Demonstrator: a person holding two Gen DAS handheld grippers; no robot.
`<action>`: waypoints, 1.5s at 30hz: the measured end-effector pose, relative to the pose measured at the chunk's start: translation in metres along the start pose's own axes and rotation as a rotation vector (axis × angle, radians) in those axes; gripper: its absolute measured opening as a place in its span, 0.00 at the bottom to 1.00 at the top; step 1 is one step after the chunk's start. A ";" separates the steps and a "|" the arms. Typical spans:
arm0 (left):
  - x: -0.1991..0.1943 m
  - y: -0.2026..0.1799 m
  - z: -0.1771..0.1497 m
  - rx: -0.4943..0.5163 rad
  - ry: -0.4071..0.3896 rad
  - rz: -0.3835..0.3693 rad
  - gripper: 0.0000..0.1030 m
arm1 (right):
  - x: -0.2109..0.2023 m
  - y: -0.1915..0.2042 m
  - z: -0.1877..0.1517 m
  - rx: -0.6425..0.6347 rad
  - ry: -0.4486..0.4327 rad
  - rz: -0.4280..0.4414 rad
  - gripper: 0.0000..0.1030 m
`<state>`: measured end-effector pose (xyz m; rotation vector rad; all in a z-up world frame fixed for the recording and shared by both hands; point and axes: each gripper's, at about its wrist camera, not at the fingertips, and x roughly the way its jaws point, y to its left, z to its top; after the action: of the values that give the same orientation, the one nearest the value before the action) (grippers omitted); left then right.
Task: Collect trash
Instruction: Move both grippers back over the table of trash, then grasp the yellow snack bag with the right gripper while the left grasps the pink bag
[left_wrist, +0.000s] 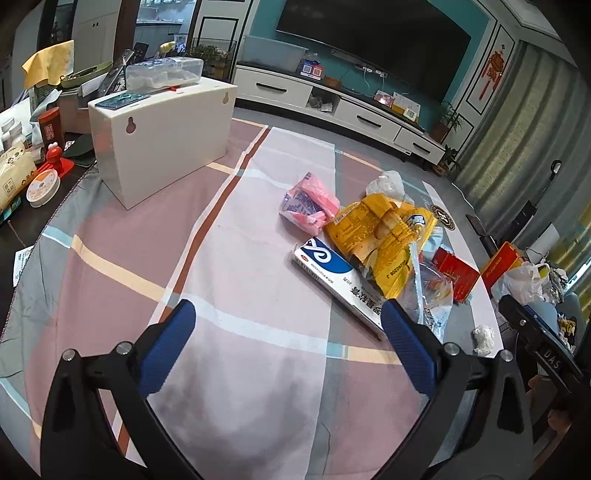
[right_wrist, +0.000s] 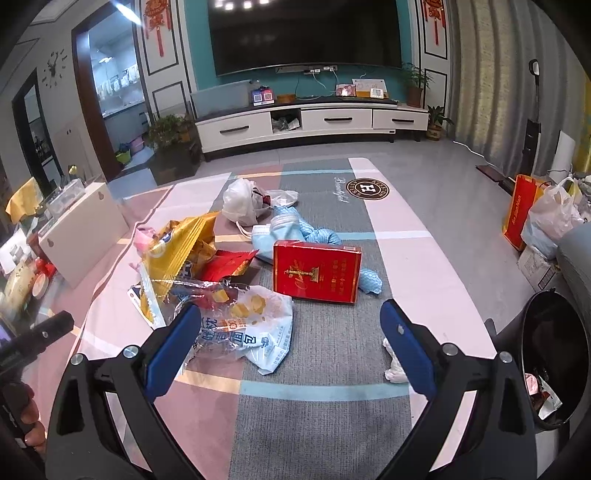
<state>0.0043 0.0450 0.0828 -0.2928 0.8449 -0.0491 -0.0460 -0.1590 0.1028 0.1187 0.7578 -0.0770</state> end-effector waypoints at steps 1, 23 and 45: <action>0.000 0.000 0.000 -0.004 0.001 -0.001 0.97 | 0.000 0.000 0.000 0.002 -0.002 0.000 0.93; -0.002 0.002 0.000 -0.017 -0.002 -0.011 0.97 | 0.000 -0.004 -0.002 0.006 0.007 0.002 0.93; -0.007 0.025 0.012 -0.076 -0.011 -0.007 0.97 | -0.002 0.038 0.021 -0.086 0.027 0.091 0.93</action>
<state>0.0068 0.0728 0.0884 -0.3674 0.8356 -0.0217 -0.0288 -0.1238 0.1218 0.0728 0.7802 0.0435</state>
